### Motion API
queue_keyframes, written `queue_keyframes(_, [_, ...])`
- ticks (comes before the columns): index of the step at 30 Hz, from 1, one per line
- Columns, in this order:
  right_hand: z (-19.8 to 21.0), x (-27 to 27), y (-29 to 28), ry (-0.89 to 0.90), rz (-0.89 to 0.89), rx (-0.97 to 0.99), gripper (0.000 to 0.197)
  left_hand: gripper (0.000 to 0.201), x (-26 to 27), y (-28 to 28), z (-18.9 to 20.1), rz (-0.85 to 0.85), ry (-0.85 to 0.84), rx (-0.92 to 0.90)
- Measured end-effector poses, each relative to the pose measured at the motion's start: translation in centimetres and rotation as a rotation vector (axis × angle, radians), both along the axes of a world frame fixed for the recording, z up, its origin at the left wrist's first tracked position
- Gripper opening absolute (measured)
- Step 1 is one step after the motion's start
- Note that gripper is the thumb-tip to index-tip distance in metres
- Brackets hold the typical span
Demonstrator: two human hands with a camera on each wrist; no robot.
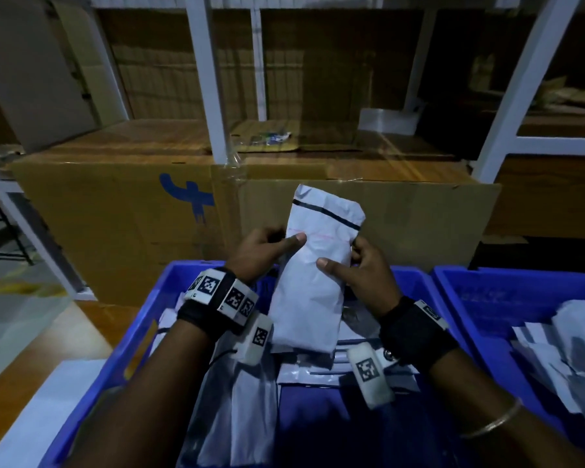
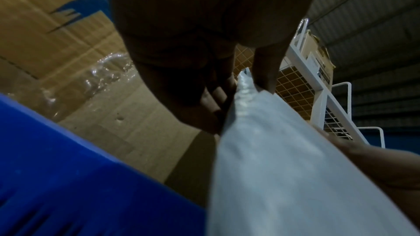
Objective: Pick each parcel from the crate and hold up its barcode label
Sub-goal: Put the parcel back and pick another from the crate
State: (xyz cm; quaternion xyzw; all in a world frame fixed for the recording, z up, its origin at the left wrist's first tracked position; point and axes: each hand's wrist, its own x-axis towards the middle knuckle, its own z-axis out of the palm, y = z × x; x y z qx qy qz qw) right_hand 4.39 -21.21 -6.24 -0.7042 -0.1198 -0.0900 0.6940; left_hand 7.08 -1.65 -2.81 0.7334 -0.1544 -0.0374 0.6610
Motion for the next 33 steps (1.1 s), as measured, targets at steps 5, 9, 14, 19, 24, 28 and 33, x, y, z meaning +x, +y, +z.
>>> queue_keyframes(5, [-0.5, 0.0, -0.8, 0.028, 0.04, -0.113, 0.044, 0.023, -0.1, 0.5, -0.2, 0.012, -0.057, -0.022])
queue_keyframes(9, [-1.0, 0.1, -1.0, 0.042, 0.102, -0.166, 0.051, 0.02, -0.3, 0.6, -0.1, 0.05, -0.085, -0.115])
queue_keyframes(14, [-0.5, -0.3, 0.2, 0.012, 0.078, -0.097, 0.028, 0.024, -0.3, 0.8, -0.9, 0.061, -0.078, -0.169])
queue_keyframes(19, [0.2, 0.0, 0.0, -0.01, -0.061, -0.053, 0.023, 0.016, -0.6, 0.3, -1.2, 0.016, -0.067, -0.142])
queue_keyframes(24, [0.2, 0.1, -0.9, -0.044, -0.139, -0.006, 0.038, 0.021, -0.6, -0.1, -1.5, -0.024, -0.049, -0.131])
queue_keyframes(28, [0.4, 0.7, -1.4, -0.12, -0.123, -0.043, 0.021, 0.016, -0.9, -0.2, -1.5, -0.048, -0.022, -0.085])
queue_keyframes(33, [0.1, 1.1, -1.9, -0.153, -0.113, -0.023, 0.015, 0.015, -1.0, -0.1, -1.5, -0.047, -0.017, -0.094])
